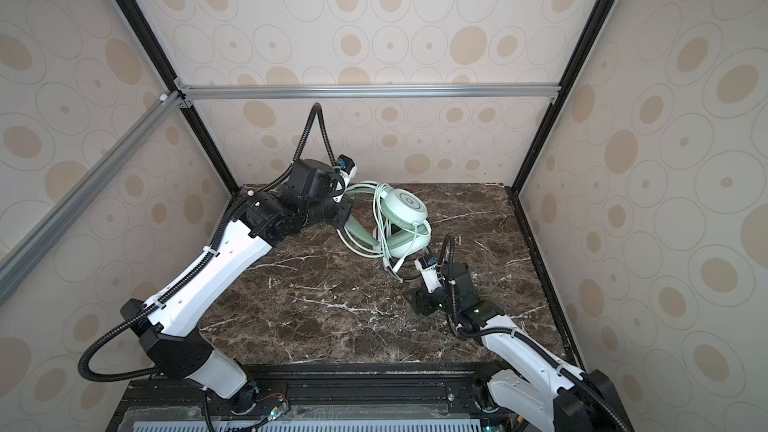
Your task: Wrap the headphones
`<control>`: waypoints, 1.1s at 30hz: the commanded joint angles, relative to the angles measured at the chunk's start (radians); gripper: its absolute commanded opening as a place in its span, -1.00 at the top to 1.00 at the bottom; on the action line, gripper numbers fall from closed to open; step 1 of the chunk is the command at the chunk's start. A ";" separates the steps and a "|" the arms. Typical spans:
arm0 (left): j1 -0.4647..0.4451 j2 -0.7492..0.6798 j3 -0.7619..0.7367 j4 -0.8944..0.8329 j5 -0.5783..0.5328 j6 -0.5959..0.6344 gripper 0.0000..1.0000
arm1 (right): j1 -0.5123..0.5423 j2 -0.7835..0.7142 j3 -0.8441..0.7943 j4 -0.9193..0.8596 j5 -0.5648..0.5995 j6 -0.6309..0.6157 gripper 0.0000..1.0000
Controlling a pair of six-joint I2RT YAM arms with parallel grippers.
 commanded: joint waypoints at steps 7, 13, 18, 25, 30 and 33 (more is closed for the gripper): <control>-0.007 0.002 0.156 -0.006 0.045 -0.023 1.00 | 0.049 0.135 0.066 0.146 0.108 -0.038 -0.44; -0.013 0.021 0.221 -0.035 0.040 -0.016 1.00 | 0.049 0.221 0.075 0.301 0.028 -0.033 -0.50; -0.017 0.036 0.266 -0.051 0.041 -0.014 1.00 | 0.048 0.330 0.136 0.363 -0.020 -0.017 -0.53; -0.026 0.040 0.298 -0.059 0.039 -0.013 1.00 | 0.045 0.390 0.172 0.441 -0.021 -0.043 -0.59; -0.028 0.053 0.337 -0.076 0.037 -0.013 1.00 | 0.005 0.434 0.205 0.467 -0.120 -0.079 -0.63; -0.028 0.059 0.358 -0.082 0.037 -0.015 1.00 | -0.006 0.467 0.225 0.489 -0.127 -0.082 -0.61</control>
